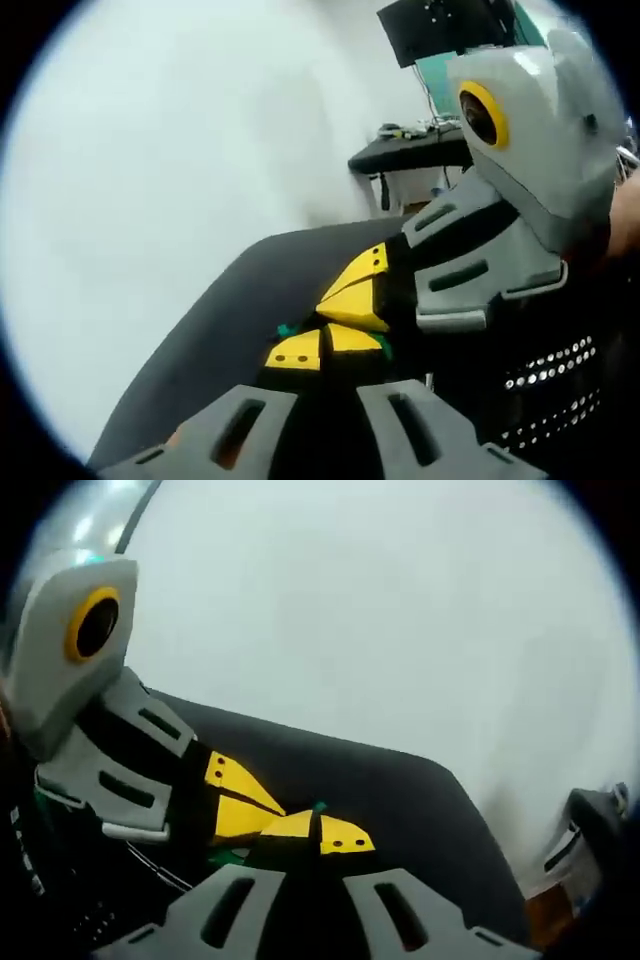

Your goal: Pick up the tools and put them into their designated positions in the toolbox.

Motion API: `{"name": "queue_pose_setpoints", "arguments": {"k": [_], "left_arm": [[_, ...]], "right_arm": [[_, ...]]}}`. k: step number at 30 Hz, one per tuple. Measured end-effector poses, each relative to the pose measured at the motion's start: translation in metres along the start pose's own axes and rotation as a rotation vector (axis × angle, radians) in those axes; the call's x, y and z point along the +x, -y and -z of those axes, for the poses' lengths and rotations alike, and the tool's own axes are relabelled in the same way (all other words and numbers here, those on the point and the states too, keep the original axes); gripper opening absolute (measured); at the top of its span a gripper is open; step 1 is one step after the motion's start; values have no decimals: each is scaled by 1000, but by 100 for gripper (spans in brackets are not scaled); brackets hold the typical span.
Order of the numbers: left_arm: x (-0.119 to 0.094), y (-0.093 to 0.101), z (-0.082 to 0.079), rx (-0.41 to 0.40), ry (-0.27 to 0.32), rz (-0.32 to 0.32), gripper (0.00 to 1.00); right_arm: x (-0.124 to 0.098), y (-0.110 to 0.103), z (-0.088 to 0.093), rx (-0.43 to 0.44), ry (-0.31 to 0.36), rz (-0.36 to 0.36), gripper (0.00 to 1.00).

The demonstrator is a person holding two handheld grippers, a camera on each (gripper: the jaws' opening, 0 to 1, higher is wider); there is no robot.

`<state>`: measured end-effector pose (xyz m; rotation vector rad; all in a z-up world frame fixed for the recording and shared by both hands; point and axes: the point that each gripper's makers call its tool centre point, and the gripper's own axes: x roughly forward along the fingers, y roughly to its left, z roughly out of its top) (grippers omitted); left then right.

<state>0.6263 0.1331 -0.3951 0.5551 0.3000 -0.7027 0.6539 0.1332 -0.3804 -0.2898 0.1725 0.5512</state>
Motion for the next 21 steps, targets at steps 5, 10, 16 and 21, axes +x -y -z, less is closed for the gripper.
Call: {"name": "queue_pose_setpoints", "arguments": {"k": [5,10,16,21], "left_arm": [[0,-6,4,-4,33,-29,0],[-19,-28,2,-87,-112,-66,0],[-47,-19,-10,-108,-18,33,19],[-41,-6,-1,-257,-27,75,19]], "right_arm": [[-4,-7,-6,-97,16,30,0],[-28,21,10,163,-107,-68,0],[-112,78,-22,434,167,62,5],[-130,62,11,296,166,68,9]]}}
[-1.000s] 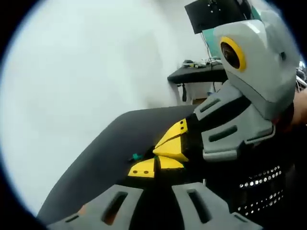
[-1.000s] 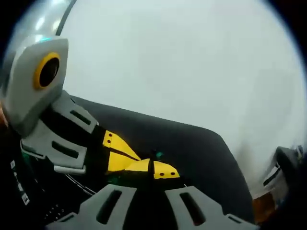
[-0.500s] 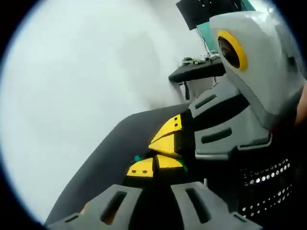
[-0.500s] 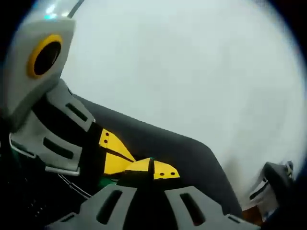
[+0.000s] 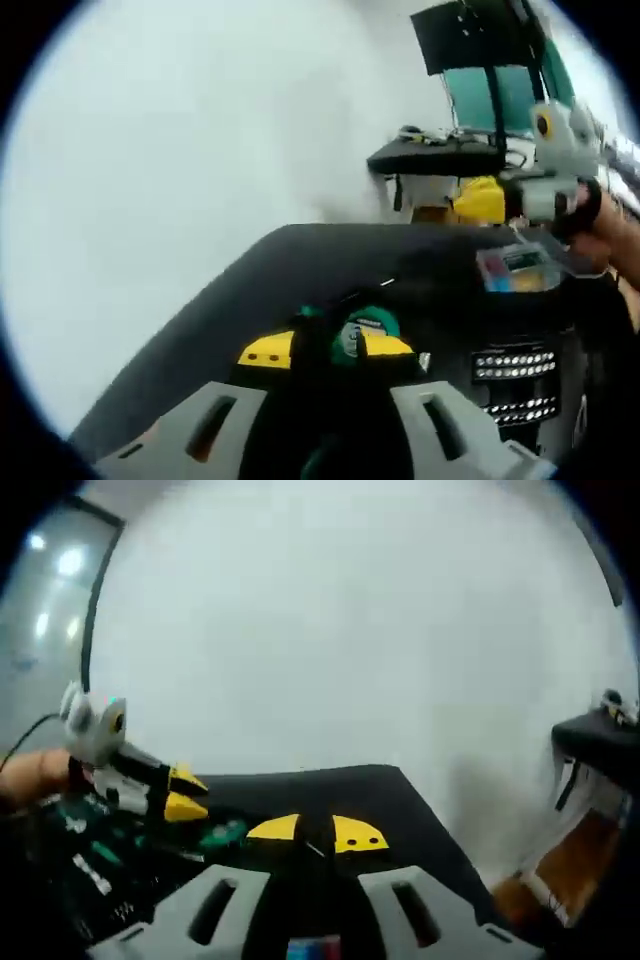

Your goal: Pick up the tools and put them into their designated positions in the toolbox.

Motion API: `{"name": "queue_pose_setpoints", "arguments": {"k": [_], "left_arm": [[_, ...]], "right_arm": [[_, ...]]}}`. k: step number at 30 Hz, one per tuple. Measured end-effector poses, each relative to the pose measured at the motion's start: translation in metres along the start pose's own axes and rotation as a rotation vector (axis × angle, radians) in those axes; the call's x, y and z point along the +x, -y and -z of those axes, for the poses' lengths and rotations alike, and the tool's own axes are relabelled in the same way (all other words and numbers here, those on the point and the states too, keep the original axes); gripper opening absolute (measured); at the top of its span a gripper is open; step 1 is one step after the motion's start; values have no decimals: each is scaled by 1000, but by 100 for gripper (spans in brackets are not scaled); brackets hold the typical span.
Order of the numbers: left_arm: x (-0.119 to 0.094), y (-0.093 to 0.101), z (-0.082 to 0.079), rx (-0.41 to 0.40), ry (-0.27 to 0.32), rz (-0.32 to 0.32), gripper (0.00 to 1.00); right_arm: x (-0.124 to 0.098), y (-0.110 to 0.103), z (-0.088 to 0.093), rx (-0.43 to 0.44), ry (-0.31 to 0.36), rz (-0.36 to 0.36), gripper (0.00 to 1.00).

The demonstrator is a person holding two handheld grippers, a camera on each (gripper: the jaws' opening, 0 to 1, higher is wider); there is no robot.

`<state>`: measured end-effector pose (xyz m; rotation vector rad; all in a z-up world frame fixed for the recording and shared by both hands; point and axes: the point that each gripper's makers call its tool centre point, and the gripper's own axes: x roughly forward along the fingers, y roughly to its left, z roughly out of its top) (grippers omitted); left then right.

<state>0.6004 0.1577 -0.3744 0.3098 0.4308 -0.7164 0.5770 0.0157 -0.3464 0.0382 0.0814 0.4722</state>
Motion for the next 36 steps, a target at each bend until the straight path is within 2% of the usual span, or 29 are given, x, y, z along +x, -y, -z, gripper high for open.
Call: {"name": "queue_pose_setpoints", "arguments": {"k": [3,5,6,7,8,9,10,11,13,15,16,18,19,20,21,22,24,25,26,28,30,31,32,33,34,35,36], "left_arm": [[-1,4,12,12,-11,19,24],[3,9,12,34,17,53,31],[8,5,15,46,10,62,35],[12,3,16,40,2,70,38],[15,6,24,28,-41,107,38],[16,11,14,26,20,136,38],[15,13,24,7,-37,150,36],[17,12,19,49,-3,153,35],[16,13,20,48,-3,146,34],[17,11,22,46,-4,148,33],[18,3,23,41,-3,99,32],[18,3,22,41,-11,94,31],[31,-14,19,84,-28,90,30],[33,-17,17,122,-28,77,29],[24,-8,10,230,-14,34,28],[23,-4,9,233,-22,35,25],[21,2,7,309,-84,55,21],[22,7,7,334,-112,94,20],[22,6,7,351,-116,99,20],[23,4,6,321,-126,113,20],[17,8,5,274,-129,130,16],[13,8,-5,301,-87,135,12],[1,-1,-31,373,5,82,4],[-8,-7,-45,384,46,63,3],[-23,-12,-68,385,129,64,6],[-30,-20,-80,354,177,50,11],[-38,-35,-89,318,193,21,15]], "right_arm": [[-14,-2,11,-6,55,10,9],[-23,3,16,8,80,61,9],[-28,3,12,52,60,65,9],[-33,1,0,59,98,61,9],[-37,4,-22,23,219,85,9],[-39,6,-28,-33,249,110,9],[-29,20,-19,-68,187,144,9],[-28,23,-13,-61,159,155,9],[-27,28,-1,29,122,155,9],[-28,30,2,131,122,135,9],[-29,31,2,146,124,134,9],[-24,35,-1,131,136,133,9],[-22,33,-5,92,152,127,9],[-20,31,-6,70,152,120,9],[-17,28,-5,52,144,113,9],[-15,27,-5,50,143,109,9],[-11,24,-4,48,138,91,9],[-7,23,-2,46,129,81,9],[-5,22,1,41,116,73,9],[-5,21,3,35,106,67,9],[-8,22,0,34,123,76,9],[-9,25,-1,30,130,86,9],[-10,26,-1,29,129,91,9],[-8,28,1,32,124,93,9],[-9,27,2,36,119,90,9],[-9,27,3,42,114,88,9],[-9,26,3,41,113,89,9]]}}
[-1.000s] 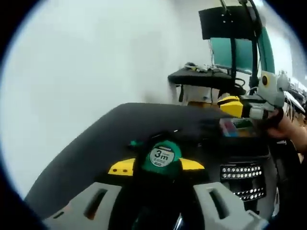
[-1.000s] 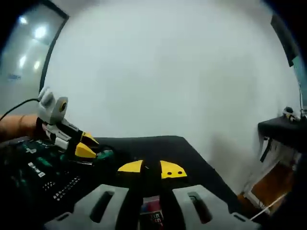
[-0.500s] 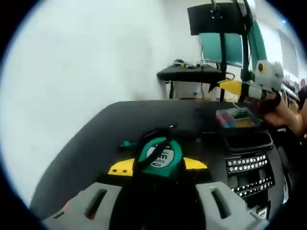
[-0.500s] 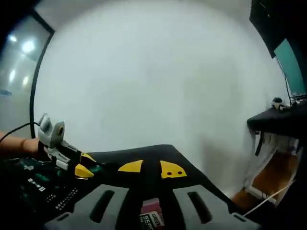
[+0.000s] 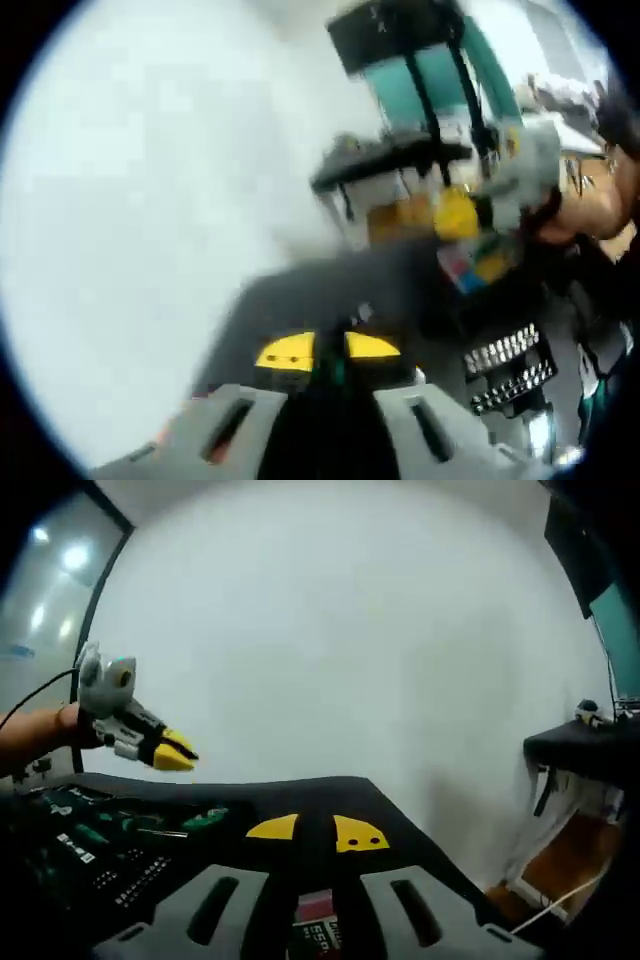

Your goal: Pick up the tools and put them into their designated positions in the toolbox.

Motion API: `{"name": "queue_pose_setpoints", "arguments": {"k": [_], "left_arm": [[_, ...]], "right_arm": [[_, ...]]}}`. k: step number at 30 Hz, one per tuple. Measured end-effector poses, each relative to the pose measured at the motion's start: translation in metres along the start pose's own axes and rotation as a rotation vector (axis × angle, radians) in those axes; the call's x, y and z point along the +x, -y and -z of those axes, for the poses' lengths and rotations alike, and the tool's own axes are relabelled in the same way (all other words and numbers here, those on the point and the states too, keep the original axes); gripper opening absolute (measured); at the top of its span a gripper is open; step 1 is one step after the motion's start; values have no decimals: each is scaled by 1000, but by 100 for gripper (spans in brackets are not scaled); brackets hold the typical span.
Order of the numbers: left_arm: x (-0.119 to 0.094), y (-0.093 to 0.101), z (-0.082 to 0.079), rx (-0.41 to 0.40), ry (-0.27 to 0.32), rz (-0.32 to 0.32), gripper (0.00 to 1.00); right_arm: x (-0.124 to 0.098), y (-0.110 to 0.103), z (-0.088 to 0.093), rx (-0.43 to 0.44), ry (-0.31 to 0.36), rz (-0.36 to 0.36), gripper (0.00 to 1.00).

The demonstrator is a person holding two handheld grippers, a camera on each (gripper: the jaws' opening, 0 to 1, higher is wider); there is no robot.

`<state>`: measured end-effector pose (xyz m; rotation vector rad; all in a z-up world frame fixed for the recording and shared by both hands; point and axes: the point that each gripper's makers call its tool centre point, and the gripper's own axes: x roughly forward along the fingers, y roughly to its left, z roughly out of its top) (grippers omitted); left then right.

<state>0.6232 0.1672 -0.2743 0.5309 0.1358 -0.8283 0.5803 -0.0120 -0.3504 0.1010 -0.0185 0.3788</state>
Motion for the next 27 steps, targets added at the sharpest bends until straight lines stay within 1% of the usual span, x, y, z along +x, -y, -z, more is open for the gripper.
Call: {"name": "queue_pose_setpoints", "arguments": {"k": [1,2,3,4,5,6,7,8,9,10,11,12,13,14,15,16,17,18,19,20,21,22,23,24,25,26,27], "left_arm": [[-3,-7,2,-33,-16,-7,16],[-3,-20,10,-83,-38,-28,16],[-2,-28,19,-77,-75,-61,16],[-1,-38,30,-46,-121,-107,17],[-8,-41,46,23,-229,-125,17],[-12,-37,48,46,-251,-123,17],[-22,-33,36,11,-197,-170,17],[-34,-28,24,-7,-145,-197,17],[-57,-19,4,-33,-69,-226,17],[-77,-13,-10,-103,-9,-258,17],[-113,0,-27,-236,73,-304,17],[-136,9,-36,-268,104,-320,17],[-174,21,-47,-266,151,-355,17],[-199,25,-54,-231,200,-398,17],[-224,26,-59,-198,253,-453,17],[-248,28,-60,-200,297,-512,17],[-270,30,-56,-210,316,-570,17],[-303,34,-46,-141,315,-645,18],[-327,35,-38,-118,329,-711,21],[-362,39,-24,-77,350,-791,28],[-381,40,-13,-58,368,-820,31],[-406,44,6,-106,408,-849,31],[-417,45,24,-142,426,-841,28],[-426,53,41,-130,424,-802,28],[-441,55,71,-203,444,-795,29],[-453,54,95,-245,426,-823,32],[-471,55,135,-325,362,-888,31]], "right_arm": [[0,0,0,-4,0,2,9],[0,0,-1,-8,2,3,9],[0,-1,-1,-9,3,4,9],[0,-1,-2,-13,3,6,9],[1,-1,-4,-29,5,7,9],[4,0,-6,-45,-5,1,9],[5,2,-7,-36,-27,1,9],[6,3,-13,22,-52,6,9],[9,0,-22,31,-39,-19,10],[12,-8,-33,34,-35,-57,12],[19,-23,-50,19,-27,-126,14],[25,-37,-58,-12,-46,-194,14],[31,-50,-63,-41,-78,-257,15],[39,-61,-67,-62,-109,-300,15],[52,-76,-71,-109,-156,-358,15],[58,-88,-69,-144,-206,-407,15],[64,-107,-64,-152,-292,-470,15],[71,-117,-64,-154,-329,-496,15],[82,-131,-63,-189,-371,-522,15],[91,-139,-60,-241,-404,-536,15],[106,-147,-47,-328,-475,-560,15],[118,-149,-36,-387,-534,-580,15],[127,-150,-23,-438,-595,-591,15],[132,-151,-9,-475,-654,-591,15],[137,-150,11,-518,-747,-581,14],[139,-149,23,-520,-810,-576,14],[140,-148,36,-487,-892,-578,14]]}}
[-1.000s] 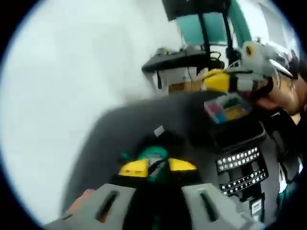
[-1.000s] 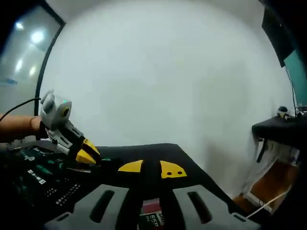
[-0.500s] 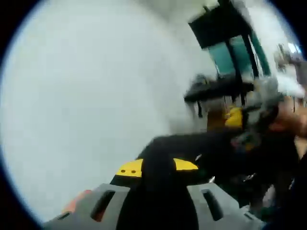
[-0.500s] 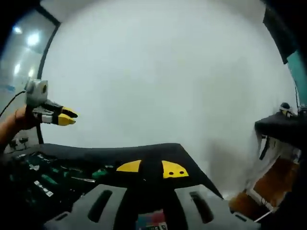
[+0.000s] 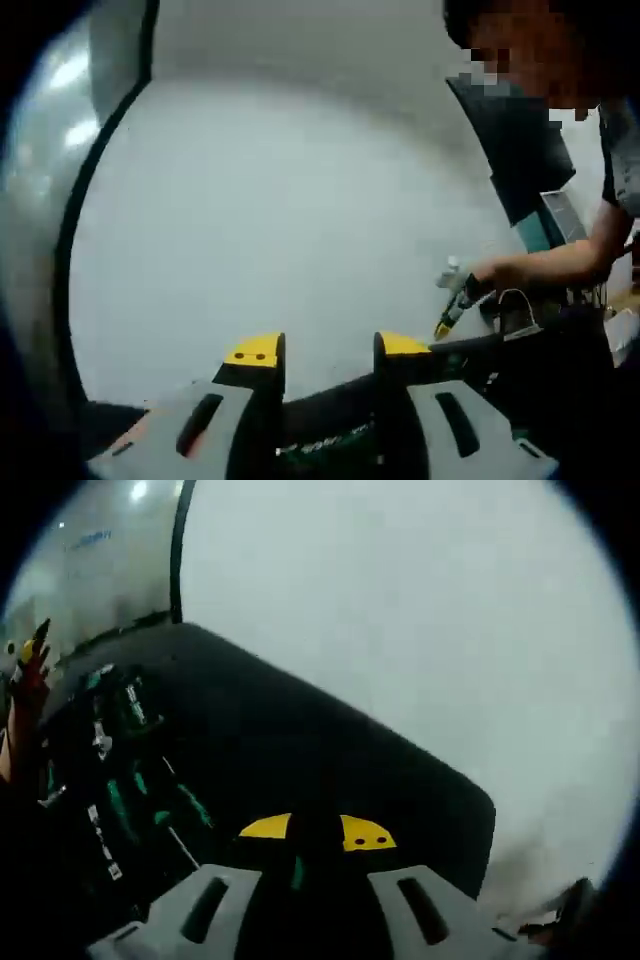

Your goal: Pick up the tools and put them into their designated positions in the toolbox.

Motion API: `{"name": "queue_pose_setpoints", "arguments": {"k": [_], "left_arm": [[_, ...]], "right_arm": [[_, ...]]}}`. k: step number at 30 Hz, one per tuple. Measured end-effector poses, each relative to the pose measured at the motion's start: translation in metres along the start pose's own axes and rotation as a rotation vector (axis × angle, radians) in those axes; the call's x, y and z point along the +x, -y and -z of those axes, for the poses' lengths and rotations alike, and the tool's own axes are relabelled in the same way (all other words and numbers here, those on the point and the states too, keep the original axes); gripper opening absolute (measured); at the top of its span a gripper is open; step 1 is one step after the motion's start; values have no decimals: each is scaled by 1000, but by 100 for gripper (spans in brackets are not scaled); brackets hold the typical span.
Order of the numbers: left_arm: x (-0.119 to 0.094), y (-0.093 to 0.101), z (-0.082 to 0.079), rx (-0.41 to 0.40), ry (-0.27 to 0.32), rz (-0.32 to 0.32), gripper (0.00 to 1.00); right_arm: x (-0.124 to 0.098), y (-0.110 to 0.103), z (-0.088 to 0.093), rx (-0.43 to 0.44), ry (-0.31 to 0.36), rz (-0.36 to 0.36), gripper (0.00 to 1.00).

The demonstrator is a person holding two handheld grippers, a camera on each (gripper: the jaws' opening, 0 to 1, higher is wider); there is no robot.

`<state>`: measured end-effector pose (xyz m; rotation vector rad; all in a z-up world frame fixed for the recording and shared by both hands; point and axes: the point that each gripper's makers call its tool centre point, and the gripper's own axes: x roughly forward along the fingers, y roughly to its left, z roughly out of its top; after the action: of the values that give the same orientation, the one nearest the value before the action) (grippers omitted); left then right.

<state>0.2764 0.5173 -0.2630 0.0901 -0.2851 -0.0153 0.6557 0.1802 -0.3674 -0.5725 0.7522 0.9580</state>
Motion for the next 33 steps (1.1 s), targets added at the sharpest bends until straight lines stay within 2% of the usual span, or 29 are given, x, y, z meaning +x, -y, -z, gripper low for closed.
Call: {"name": "queue_pose_setpoints", "arguments": {"k": [1,2,3,4,5,6,7,8,9,10,11,12,13,14,15,16,17,18,19,20,21,22,23,24,26,27,28,31,33], "left_arm": [[-9,-12,13,-55,-1,-35,27],[-26,-20,23,-84,29,-49,26],[-34,-24,26,-100,65,-66,27],[-46,-32,36,-129,66,-103,27],[-47,-36,35,-99,61,-111,27],[-53,-48,31,-73,4,-188,26],[-55,-50,11,-30,133,-177,25],[-54,-53,-11,-65,279,-175,25],[-54,-62,-16,-180,346,-205,26],[-52,-60,0,-217,251,-193,26],[-51,-54,13,-199,175,-164,25],[-51,-50,19,-167,146,-151,25],[-48,-51,19,-154,147,-155,25],[-48,-49,17,-170,157,-143,25],[-45,-41,11,-192,187,-105,25],[-44,-39,12,-191,183,-97,25],[-41,-38,16,-173,164,-101,25],[-40,-38,18,-157,150,-104,25],[-39,-37,19,-156,147,-102,25],[-39,-35,17,-155,149,-98,25],[-40,-34,16,-154,154,-93,25],[-40,-34,14,-155,165,-89,24],[-40,-34,13,-158,166,-88,22],[-39,-34,14,-160,160,-89,19],[-38,-33,16,-159,153,-84,18],[-38,-33,16,-162,153,-81,18],[-38,-33,16,-163,152,-79,18],[-38,-34,18,-155,139,-84,18],[-38,-33,18,-138,132,-86,18]], "right_arm": [[5,1,1,37,-11,0,14],[11,6,1,52,-15,29,14],[18,8,1,37,-30,38,14],[27,13,8,5,-87,41,14],[32,16,15,-5,-138,49,14],[37,23,24,-28,-211,81,14],[42,31,25,-40,-227,104,14],[48,36,29,-22,-248,122,14],[53,37,28,32,-226,129,13],[56,37,29,61,-224,113,12],[60,37,33,102,-238,98,8],[59,36,44,150,-260,112,7],[60,38,42,89,-249,86,7],[66,53,36,99,-246,81,7],[63,54,34,105,-247,62,7],[57,46,29,131,-216,18,6],[51,45,20,193,-162,5,6],[38,54,-2,213,-71,41,6],[27,56,-18,183,-4,59,6],[15,52,-34,131,51,45,5],[-5,19,-48,74,119,20,5],[-18,1,-64,27,176,-29,5],[-28,-7,-88,-21,238,-88,5],[-37,-23,-94,-61,228,-122,5],[-46,-55,-101,-289,206,-148,5],[-50,-74,-100,-417,171,-147,5],[-48,-85,-98,-448,146,-144,5],[-30,-117,-83,-573,10,-159,6],[-18,-126,-86,-594,-10,-143,6]]}}
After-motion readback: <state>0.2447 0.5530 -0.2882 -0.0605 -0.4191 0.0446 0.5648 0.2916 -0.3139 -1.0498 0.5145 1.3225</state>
